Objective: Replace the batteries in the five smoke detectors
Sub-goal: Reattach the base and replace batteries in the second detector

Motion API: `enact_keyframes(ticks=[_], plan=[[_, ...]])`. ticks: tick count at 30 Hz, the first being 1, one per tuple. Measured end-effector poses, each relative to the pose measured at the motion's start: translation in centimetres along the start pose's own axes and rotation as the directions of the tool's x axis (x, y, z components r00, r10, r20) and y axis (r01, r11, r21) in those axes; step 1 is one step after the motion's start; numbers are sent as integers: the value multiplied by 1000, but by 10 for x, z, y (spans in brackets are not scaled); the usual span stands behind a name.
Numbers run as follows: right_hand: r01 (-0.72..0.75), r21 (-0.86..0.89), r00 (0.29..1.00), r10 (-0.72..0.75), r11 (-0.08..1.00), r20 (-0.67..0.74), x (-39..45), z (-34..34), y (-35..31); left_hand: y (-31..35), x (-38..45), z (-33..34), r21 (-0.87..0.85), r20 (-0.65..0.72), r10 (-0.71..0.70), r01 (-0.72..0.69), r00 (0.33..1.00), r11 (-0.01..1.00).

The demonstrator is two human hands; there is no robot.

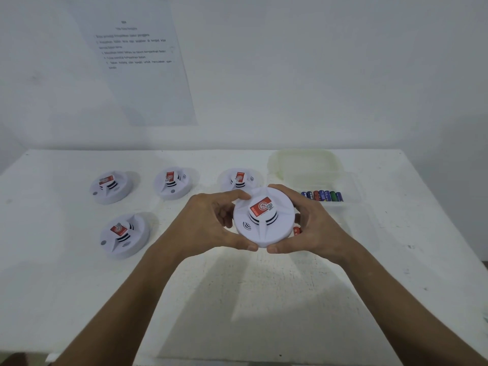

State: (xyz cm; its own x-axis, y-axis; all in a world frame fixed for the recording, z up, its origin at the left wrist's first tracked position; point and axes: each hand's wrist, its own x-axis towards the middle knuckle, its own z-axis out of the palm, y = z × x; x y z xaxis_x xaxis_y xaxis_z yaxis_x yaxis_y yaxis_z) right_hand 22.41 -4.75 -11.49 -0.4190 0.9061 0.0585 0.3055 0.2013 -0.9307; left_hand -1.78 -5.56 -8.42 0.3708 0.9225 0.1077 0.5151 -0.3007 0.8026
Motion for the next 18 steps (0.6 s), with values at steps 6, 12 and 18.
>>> enact_keyframes(ticks=[6,12,18], plan=[[9,35,1000,-10,999,5,2,-3,0,-1,3,1,14,-8,9,-9,1000,1000],[37,118,999,-38,992,12,3,-6,1,1,6,1,-15,-4,27,-28,1000,1000],[71,270,997,-70,960,-13,4,-9,-1,6,8,2,-75,81,-4,10,997,997]])
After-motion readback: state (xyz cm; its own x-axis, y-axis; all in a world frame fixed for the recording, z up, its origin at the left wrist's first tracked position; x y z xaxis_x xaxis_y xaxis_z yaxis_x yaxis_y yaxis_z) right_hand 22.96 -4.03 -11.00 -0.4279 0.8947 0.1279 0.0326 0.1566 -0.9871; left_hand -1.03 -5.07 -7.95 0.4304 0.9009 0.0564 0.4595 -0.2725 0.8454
